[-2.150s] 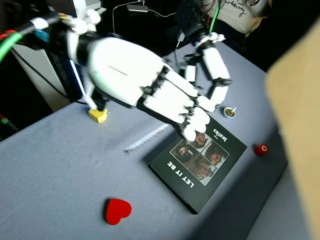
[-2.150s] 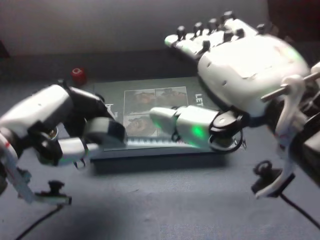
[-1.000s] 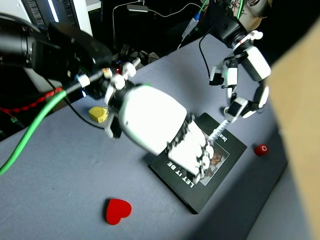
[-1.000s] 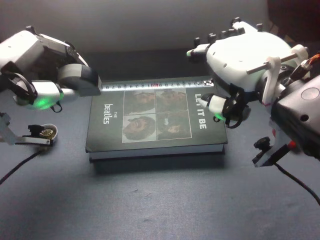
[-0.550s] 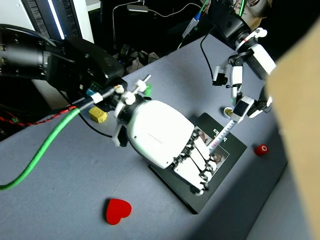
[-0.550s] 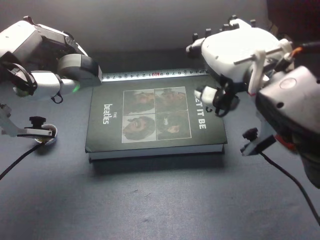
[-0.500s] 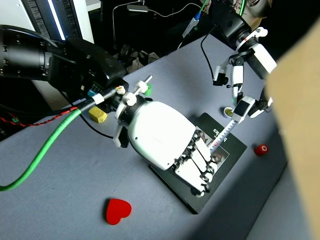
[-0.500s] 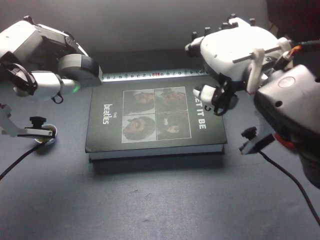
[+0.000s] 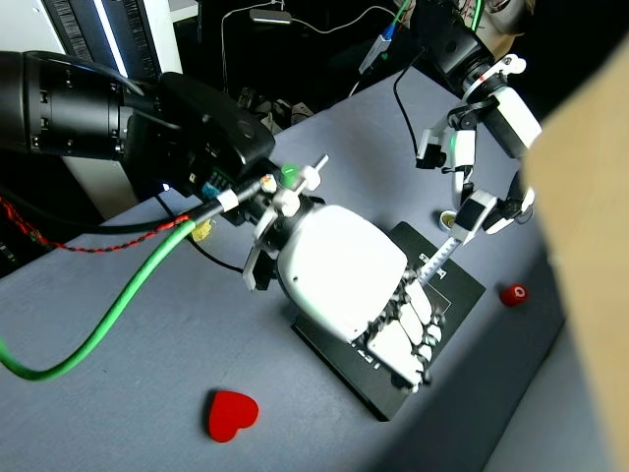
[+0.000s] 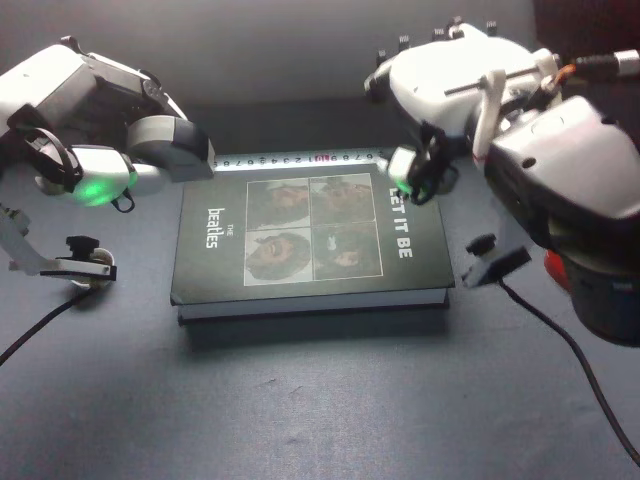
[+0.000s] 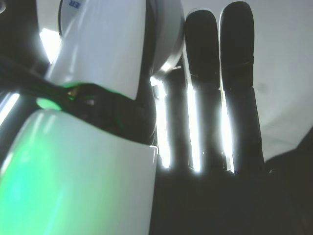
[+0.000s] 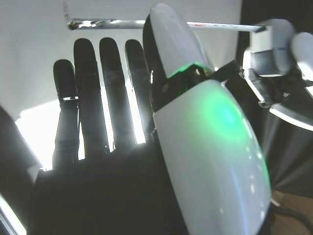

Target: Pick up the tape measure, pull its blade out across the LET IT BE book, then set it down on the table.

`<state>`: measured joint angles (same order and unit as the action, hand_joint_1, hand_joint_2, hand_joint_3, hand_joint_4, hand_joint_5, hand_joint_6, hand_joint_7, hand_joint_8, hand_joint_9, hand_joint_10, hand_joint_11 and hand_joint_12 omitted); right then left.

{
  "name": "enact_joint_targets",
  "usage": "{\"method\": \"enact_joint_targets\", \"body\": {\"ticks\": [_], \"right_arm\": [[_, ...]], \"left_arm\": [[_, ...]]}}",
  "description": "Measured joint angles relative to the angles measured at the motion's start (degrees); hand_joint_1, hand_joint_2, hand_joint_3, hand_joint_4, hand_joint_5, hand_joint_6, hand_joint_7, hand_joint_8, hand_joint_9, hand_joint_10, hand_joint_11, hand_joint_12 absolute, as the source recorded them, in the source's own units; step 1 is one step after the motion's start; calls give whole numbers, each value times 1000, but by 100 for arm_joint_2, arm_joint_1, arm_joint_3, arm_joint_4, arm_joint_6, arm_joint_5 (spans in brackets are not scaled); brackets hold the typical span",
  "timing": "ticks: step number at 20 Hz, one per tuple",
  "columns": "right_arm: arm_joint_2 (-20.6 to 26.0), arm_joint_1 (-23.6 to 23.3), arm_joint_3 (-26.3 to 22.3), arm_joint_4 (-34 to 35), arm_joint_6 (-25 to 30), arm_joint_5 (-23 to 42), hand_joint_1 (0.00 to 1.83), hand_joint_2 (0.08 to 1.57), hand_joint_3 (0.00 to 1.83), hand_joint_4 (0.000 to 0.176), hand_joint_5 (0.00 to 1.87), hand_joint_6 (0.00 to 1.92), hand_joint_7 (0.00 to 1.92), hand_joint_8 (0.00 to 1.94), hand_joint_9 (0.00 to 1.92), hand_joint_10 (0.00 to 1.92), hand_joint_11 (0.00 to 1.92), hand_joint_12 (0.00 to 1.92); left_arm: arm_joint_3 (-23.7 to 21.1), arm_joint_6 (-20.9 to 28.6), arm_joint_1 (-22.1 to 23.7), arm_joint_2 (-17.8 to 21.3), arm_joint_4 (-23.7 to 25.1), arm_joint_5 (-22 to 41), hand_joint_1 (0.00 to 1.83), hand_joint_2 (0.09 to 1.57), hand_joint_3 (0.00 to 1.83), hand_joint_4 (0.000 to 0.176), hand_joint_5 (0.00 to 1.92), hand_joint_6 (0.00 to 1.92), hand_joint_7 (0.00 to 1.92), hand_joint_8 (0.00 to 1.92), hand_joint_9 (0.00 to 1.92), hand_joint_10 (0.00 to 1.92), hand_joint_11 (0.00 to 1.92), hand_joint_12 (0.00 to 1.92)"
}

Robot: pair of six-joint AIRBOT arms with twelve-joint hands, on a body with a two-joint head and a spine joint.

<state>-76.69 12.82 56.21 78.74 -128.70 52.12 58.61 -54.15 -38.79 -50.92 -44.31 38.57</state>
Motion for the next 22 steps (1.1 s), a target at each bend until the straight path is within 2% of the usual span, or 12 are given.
{"method": "enact_joint_targets", "body": {"ticks": [7, 8, 15, 17, 22], "right_arm": [[-48, 31, 26, 46, -17, -2, 978, 1211, 4, 0, 526, 7, 593, 14, 552, 17, 37, 1130], [-48, 31, 26, 68, -22, 0, 976, 1211, 4, 0, 523, 6, 590, 12, 551, 15, 36, 1131], [-48, 114, 26, 13, -48, 22, 971, 1212, 2, 0, 530, 7, 587, 7, 573, 21, 54, 1145], [-48, 175, 37, -352, 52, 31, 965, 1209, 1, 0, 534, 8, 590, 8, 574, 20, 55, 1146], [-48, 170, 83, -328, 72, 37, 959, 1207, 0, 0, 522, 1, 597, 8, 579, 19, 66, 1149]], "left_arm": [[2, -4, 7, 0, 4, -9, 1390, 1064, 0, 0, 1040, 710, 1172, 766, 939, 1119, 832, 998], [9, -7, 7, 0, 7, -9, 1391, 1058, 0, 0, 1086, 664, 1167, 764, 940, 1112, 830, 1003], [66, -11, 129, -28, 7, -26, 1391, 1058, 0, 0, 1080, 665, 1169, 769, 940, 1109, 837, 1002], [59, -9, 129, -26, 26, -44, 1391, 1058, 0, 0, 1081, 663, 1168, 772, 943, 1104, 838, 1001], [13, -15, 129, 0, 33, -74, 1389, 1065, 0, 0, 1078, 648, 1148, 824, 919, 1129, 837, 1008]]}}
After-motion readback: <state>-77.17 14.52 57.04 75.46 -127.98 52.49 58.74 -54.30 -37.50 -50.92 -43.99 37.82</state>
